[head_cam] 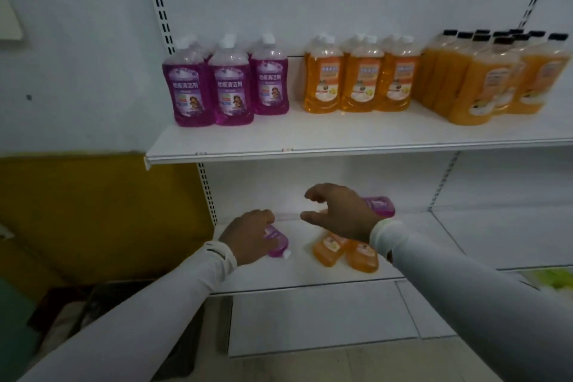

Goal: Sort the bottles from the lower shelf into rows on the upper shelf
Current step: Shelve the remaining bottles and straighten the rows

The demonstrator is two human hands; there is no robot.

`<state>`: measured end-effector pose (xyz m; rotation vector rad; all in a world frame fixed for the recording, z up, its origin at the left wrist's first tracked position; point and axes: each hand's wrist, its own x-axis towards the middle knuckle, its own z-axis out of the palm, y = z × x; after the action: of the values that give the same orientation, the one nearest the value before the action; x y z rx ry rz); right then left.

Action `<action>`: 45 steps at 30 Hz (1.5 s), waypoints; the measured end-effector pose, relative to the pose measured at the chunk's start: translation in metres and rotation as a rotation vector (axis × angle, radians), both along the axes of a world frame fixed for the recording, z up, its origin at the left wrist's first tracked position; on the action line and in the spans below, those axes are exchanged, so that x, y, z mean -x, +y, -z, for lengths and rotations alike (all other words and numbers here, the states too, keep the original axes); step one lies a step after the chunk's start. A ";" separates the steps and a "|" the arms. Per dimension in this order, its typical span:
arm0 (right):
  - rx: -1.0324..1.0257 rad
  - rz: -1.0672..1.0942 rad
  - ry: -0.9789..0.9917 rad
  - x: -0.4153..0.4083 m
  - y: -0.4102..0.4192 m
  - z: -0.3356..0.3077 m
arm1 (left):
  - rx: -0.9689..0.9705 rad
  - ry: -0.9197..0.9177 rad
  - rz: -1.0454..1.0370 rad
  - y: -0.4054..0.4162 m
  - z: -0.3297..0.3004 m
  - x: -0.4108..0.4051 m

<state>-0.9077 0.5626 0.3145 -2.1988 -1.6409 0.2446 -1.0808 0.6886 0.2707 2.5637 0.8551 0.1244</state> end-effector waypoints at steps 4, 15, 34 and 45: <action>0.188 0.078 0.084 -0.014 -0.006 0.050 | 0.090 0.063 -0.048 -0.001 0.037 0.002; 0.443 0.157 0.212 -0.046 0.040 0.155 | 0.146 0.221 0.026 0.078 0.133 -0.028; 0.436 0.307 0.317 -0.130 0.061 0.273 | -0.075 0.498 0.391 0.196 0.264 -0.147; 0.365 0.344 0.284 -0.182 0.053 0.280 | -0.098 0.587 0.217 0.206 0.284 -0.159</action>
<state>-0.7255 0.6153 0.0349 -2.5216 -1.1118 0.7682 -0.9220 0.8941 -0.0133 2.8028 0.7638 -0.6971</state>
